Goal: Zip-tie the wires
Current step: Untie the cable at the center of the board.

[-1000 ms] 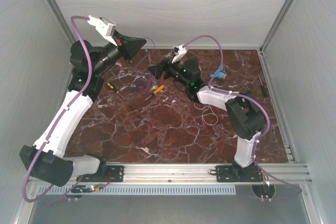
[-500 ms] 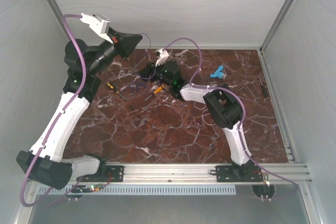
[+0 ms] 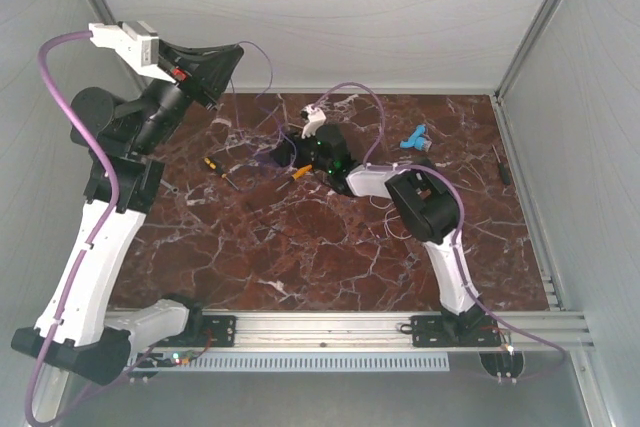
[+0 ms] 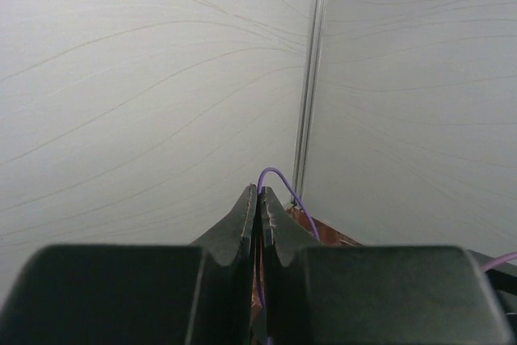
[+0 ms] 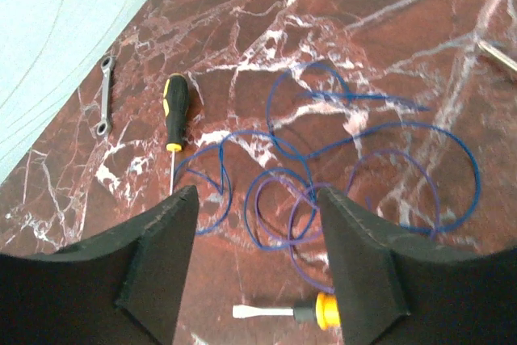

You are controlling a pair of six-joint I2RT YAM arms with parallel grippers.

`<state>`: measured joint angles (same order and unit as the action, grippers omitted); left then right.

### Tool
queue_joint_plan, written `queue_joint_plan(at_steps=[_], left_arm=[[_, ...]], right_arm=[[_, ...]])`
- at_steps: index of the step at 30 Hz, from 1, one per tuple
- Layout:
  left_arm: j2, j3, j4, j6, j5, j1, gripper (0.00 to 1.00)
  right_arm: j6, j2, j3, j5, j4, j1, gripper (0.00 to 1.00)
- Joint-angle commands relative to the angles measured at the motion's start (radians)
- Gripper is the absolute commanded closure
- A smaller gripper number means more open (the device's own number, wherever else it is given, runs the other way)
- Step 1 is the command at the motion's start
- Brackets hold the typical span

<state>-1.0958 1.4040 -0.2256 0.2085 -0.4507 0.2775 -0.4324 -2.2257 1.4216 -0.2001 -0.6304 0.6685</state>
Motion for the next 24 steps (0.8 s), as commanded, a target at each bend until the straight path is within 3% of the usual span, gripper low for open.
queue_joint_plan(at_steps=[1,3,5,6,11,16,18,24], left_arm=[[-0.005,-0.001,0.034,-0.012,0.020,0.003,0.99],[0.002,-0.022,0.040,-0.006,0.014,0.003,0.99],[0.013,-0.053,0.043,0.006,-0.001,0.003,0.99],[0.018,-0.071,0.041,0.011,-0.012,0.003,0.99],[0.048,-0.168,0.022,0.056,-0.087,0.004,1.00],[0.062,-0.248,-0.016,0.105,-0.186,0.003,1.00],[0.067,-0.280,-0.038,0.124,-0.216,0.005,1.00],[0.077,-0.345,-0.095,0.179,-0.256,0.008,1.00]], right_arm=[[0.047,0.150,-0.099,0.015,-0.043,-0.017,0.38],[0.053,0.217,-0.168,0.037,-0.050,-0.030,0.30],[0.055,0.291,-0.236,0.062,-0.036,-0.044,0.13],[0.056,0.330,-0.272,0.079,-0.023,-0.052,0.11],[0.075,0.521,-0.409,0.195,0.100,-0.071,0.06],[0.063,0.665,-0.383,0.447,0.480,-0.058,0.03],[0.032,0.724,-0.403,0.435,0.557,-0.061,0.03],[-0.010,0.981,-0.569,0.277,0.547,-0.066,0.07]])
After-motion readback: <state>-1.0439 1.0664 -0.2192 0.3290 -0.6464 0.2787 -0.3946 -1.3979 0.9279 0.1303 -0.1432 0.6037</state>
